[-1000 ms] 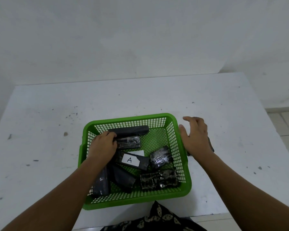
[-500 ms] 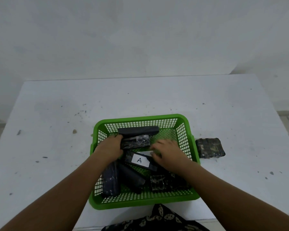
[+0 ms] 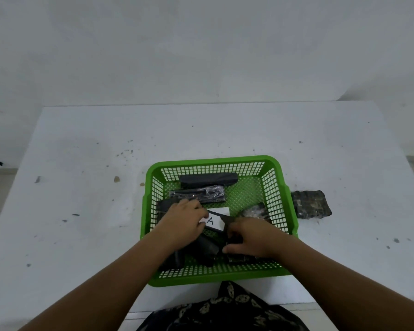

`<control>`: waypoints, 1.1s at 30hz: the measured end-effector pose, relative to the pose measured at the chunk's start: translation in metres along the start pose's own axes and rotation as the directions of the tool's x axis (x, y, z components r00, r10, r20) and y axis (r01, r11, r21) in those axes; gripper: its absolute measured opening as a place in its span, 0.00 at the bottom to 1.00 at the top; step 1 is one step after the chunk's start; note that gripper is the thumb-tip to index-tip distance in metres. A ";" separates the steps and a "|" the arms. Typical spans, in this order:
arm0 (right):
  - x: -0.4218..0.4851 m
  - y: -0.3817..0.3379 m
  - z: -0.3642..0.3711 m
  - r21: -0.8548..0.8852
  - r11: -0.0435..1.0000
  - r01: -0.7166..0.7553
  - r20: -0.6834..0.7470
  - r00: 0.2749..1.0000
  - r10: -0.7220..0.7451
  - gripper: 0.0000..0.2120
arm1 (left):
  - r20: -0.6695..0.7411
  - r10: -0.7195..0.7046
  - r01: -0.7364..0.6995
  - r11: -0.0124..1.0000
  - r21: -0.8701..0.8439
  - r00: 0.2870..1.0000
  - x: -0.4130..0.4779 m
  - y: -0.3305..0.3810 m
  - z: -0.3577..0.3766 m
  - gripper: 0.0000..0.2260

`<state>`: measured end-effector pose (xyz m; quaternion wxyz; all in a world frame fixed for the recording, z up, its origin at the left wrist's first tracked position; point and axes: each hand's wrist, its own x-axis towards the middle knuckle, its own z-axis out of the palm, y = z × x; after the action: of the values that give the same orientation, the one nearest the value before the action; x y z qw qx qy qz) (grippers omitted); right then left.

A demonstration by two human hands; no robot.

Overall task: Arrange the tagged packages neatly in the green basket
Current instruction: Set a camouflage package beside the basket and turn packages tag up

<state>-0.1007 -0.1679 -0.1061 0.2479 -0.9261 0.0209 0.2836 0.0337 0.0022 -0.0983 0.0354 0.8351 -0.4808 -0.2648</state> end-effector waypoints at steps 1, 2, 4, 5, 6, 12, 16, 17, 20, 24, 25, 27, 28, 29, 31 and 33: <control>-0.002 0.000 0.002 -0.005 1.000 -0.005 0.015 1.000 0.005 0.24 | 0.038 0.013 -0.013 1.000 -0.001 0.999 0.000 0.001 0.004 0.14; -0.004 0.000 0.003 -0.015 1.000 -0.009 0.018 1.000 0.010 0.26 | 0.064 0.022 -0.022 1.000 0.001 0.998 0.000 0.002 0.009 0.15; -0.006 -0.001 0.007 -0.048 0.999 -0.015 0.018 1.000 0.016 0.31 | 0.077 0.031 -0.032 0.999 0.011 0.997 -0.001 0.002 0.015 0.16; -0.007 -0.001 0.009 -0.061 0.998 -0.023 0.026 0.999 0.024 0.33 | 0.072 0.033 -0.033 0.999 0.011 0.997 -0.001 0.002 0.017 0.17; -0.008 -0.002 0.010 -0.068 0.997 -0.029 0.036 0.999 0.032 0.35 | 0.064 0.031 -0.032 0.999 0.008 0.997 -0.001 0.002 0.018 0.17; -0.008 0.002 0.010 -0.048 0.996 -0.074 0.030 0.997 0.076 0.37 | 0.027 -0.011 0.011 1.000 -0.003 1.000 0.001 0.003 0.020 0.18; -0.008 0.001 0.004 -0.055 0.993 -0.102 0.054 0.993 0.105 0.36 | 0.035 -0.025 0.025 1.000 -0.006 0.999 0.000 0.001 0.021 0.18; -0.011 0.002 0.003 -0.050 0.993 -0.104 0.050 0.993 0.107 0.35 | 0.040 -0.020 0.021 1.000 -0.008 0.999 0.001 0.003 0.021 0.18; -0.015 0.004 0.002 -0.015 0.995 -0.102 0.039 0.994 0.102 0.31 | 0.034 -0.019 0.020 1.000 -0.012 0.999 0.002 0.003 0.022 0.18; -0.021 0.005 0.003 0.060 0.991 -0.117 0.019 0.993 0.116 0.27 | 0.035 -0.021 0.020 1.000 0.001 0.999 0.000 0.004 0.023 0.18; -0.023 0.006 0.004 0.073 0.990 -0.118 0.014 0.993 0.118 0.27 | 0.036 -0.021 0.021 1.000 0.001 0.999 -0.001 0.004 0.023 0.18; -0.026 0.005 0.002 0.111 0.986 -0.122 -0.011 0.992 0.124 0.25 | 0.037 -0.025 0.025 1.000 -0.003 0.999 -0.004 0.006 0.025 0.18; -0.028 0.004 -0.001 0.136 0.983 -0.126 -0.029 0.991 0.131 0.24 | 0.038 -0.028 0.029 1.000 -0.013 0.999 -0.005 0.007 0.025 0.18; -0.029 0.004 -0.003 0.156 0.979 -0.130 -0.038 0.990 0.137 0.23 | 0.039 -0.032 0.033 0.999 -0.023 0.999 -0.006 0.008 0.026 0.18; -0.032 0.002 -0.006 0.150 0.982 -0.118 -0.057 0.990 0.128 0.21 | 0.033 -0.033 0.034 0.999 -0.032 0.999 -0.009 0.010 0.027 0.17; -0.032 0.000 -0.005 0.110 0.990 -0.093 -0.108 0.989 0.105 0.20 | 0.025 -0.032 0.033 0.999 -0.038 0.999 -0.010 0.012 0.028 0.17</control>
<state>-0.1254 -0.1732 -0.0855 0.2804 -0.9242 0.0958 0.2408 0.0064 0.0096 -0.1143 0.0415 0.8387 -0.4624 -0.2846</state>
